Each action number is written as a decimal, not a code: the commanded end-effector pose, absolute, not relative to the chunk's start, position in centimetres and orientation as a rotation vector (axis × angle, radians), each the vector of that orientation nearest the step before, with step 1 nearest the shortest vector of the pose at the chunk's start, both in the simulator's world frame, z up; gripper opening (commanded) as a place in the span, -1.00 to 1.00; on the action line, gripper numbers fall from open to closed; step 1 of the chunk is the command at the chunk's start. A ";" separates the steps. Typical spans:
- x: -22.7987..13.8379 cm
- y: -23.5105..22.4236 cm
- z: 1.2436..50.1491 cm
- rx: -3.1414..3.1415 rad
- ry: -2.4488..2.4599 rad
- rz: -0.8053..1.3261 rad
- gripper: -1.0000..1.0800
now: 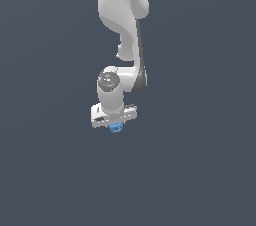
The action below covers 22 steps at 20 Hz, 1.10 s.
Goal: Pick up the object and move it to a goal position.
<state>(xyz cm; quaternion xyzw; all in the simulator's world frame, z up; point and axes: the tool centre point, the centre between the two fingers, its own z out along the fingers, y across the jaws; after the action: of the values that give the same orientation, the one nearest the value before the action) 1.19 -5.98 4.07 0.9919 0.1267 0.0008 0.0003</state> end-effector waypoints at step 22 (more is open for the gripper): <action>0.8 -11.1 19.8 3.117 0.400 0.002 -1.00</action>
<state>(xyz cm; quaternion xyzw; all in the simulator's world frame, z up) 0.89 -10.56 17.99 0.9919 0.1271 0.0006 -0.0001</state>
